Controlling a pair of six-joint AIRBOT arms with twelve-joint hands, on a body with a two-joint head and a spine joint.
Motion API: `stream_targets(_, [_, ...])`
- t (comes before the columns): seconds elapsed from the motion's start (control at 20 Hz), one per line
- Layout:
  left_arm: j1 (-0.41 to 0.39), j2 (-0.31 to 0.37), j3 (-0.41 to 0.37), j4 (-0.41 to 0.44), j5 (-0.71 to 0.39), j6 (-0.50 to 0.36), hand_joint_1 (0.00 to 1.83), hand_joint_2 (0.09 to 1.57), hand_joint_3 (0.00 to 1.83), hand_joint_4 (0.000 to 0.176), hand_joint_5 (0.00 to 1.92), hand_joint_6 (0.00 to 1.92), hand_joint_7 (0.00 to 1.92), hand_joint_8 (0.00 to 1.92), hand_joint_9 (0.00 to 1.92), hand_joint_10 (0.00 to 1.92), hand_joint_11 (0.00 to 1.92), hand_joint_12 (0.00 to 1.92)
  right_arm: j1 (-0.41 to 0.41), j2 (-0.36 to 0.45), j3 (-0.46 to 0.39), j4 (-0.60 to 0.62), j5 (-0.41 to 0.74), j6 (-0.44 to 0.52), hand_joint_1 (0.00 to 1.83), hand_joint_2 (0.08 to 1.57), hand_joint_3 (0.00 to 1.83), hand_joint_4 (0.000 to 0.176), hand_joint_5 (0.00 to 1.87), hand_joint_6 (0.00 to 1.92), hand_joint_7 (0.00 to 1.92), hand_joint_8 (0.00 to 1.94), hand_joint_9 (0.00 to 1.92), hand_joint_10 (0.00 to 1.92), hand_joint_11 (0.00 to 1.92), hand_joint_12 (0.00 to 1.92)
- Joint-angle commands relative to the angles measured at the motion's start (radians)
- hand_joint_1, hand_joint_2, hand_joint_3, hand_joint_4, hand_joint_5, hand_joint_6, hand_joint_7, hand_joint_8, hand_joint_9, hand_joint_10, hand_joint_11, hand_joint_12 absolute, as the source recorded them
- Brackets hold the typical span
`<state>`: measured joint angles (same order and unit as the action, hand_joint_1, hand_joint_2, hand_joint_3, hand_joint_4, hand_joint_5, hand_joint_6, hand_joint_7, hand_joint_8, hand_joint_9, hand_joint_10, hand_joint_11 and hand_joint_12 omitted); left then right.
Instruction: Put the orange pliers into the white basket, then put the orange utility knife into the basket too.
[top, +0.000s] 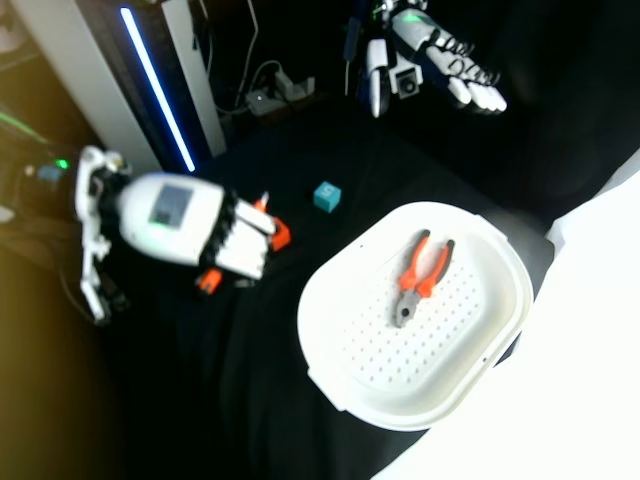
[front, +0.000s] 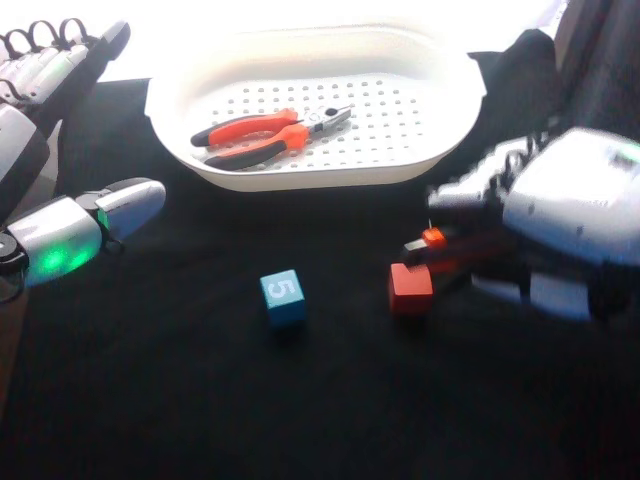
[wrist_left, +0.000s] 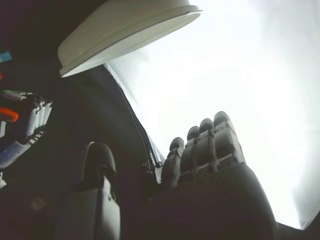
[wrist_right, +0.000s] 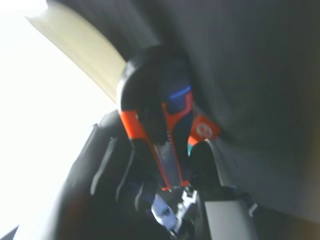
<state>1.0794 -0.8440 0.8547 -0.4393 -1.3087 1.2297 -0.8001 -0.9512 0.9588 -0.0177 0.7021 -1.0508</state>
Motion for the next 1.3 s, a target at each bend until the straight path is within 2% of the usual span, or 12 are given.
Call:
stream_targets(0.0, [-0.004,0.006,0.0,0.021,-0.127,-0.005,0.51,1.21,0.0,0.065,0.0,0.0,0.0,0.0,0.0,0.0,0.0,0.0,0.046,0.004,0.008,-0.007,0.158,-0.004,1.11,1.34,0.0,0.0,0.53,1.52,0.69,1.71,0.66,1.92,0.64,1.92])
stream_targets(0.1, [-0.004,0.003,0.001,0.02,-0.123,-0.005,0.5,1.21,0.0,0.079,0.0,0.0,0.0,0.0,0.0,0.0,0.0,0.0,0.108,-0.015,0.036,-0.02,0.123,-0.004,1.14,1.34,0.0,0.0,0.52,1.49,0.7,1.74,0.73,1.92,0.64,1.92])
stream_targets(0.15, [-0.003,0.002,0.001,0.019,-0.121,-0.005,0.47,1.19,0.0,0.11,0.0,0.0,0.0,0.0,0.0,0.0,0.0,0.0,0.153,-0.037,0.059,-0.033,0.085,-0.004,1.12,1.36,0.0,0.0,0.46,1.57,0.69,1.75,0.78,1.92,0.78,1.92])
stream_targets(0.3, [0.003,0.001,0.002,0.016,-0.12,-0.005,0.46,1.2,0.0,0.107,0.0,0.0,0.0,0.0,0.0,0.0,0.0,0.0,0.268,-0.12,0.149,-0.055,-0.026,-0.004,1.05,1.31,0.0,0.0,0.63,1.52,0.75,1.93,0.97,1.92,1.06,1.92])
stream_targets(0.4, [0.003,-0.003,0.004,0.016,-0.119,-0.005,0.48,1.21,0.0,0.109,0.0,0.0,0.0,0.0,0.0,0.0,0.0,0.0,0.317,-0.193,0.225,-0.054,-0.096,-0.005,1.18,1.27,0.0,0.0,0.63,1.34,0.8,1.57,0.99,1.83,1.11,1.92])
stream_targets(0.45, [0.003,-0.008,0.011,0.016,-0.112,-0.007,0.53,1.23,0.01,0.084,0.0,0.0,0.0,0.0,0.0,0.0,0.0,0.0,0.347,-0.273,0.305,-0.048,-0.168,-0.005,1.16,1.28,0.0,0.0,0.6,1.41,0.79,1.53,0.92,1.79,1.02,1.92])
stream_targets(0.75, [0.003,-0.026,0.026,0.016,-0.108,-0.028,0.55,1.24,0.01,0.071,0.0,0.0,0.0,0.0,0.0,0.0,0.0,0.0,0.374,-0.426,0.498,0.014,-0.338,-0.005,1.13,1.28,0.0,0.0,0.61,1.5,0.77,1.38,0.61,1.36,0.46,1.74])
stream_targets(0.85, [0.003,-0.027,0.026,0.017,-0.107,-0.028,0.57,1.26,0.01,0.064,0.0,0.0,0.0,0.0,0.0,0.0,0.0,0.0,0.374,-0.432,0.52,0.034,-0.355,-0.005,0.93,1.19,0.0,0.0,0.28,0.48,0.47,0.45,0.42,0.88,0.14,1.55])
stream_targets(0.9, [0.003,-0.027,0.026,0.017,-0.108,-0.028,0.58,1.26,0.01,0.067,0.0,0.0,0.0,0.0,0.0,0.0,0.0,0.0,0.374,-0.432,0.524,0.041,-0.358,-0.005,0.84,1.17,0.0,0.001,0.1,0.18,0.19,0.14,0.12,0.39,0.03,1.0])
stream_targets(1.0, [0.003,-0.027,0.027,0.017,-0.108,-0.028,0.6,1.25,0.0,0.059,0.0,0.0,0.0,0.0,0.0,0.0,0.0,0.0,0.375,-0.431,0.525,0.048,-0.358,-0.005,0.75,1.14,0.0,0.02,0.0,0.01,0.01,0.01,0.01,0.02,0.0,0.3])
stream_targets(1.05, [0.003,-0.027,0.027,0.016,-0.109,-0.028,0.59,1.25,0.0,0.063,0.0,0.0,0.0,0.0,0.0,0.0,0.0,0.0,0.375,-0.431,0.521,0.05,-0.357,-0.005,0.74,1.12,0.0,0.021,0.0,0.0,0.0,0.0,0.0,0.0,0.0,0.21])
stream_targets(1.25, [0.003,-0.025,0.025,0.016,-0.105,-0.028,0.56,1.26,0.01,0.061,0.0,0.0,0.0,0.0,0.0,0.0,0.0,0.0,0.378,-0.327,0.421,0.051,-0.289,-0.005,0.62,1.07,0.0,0.0,0.0,0.0,0.0,0.0,0.0,0.0,0.0,0.36])
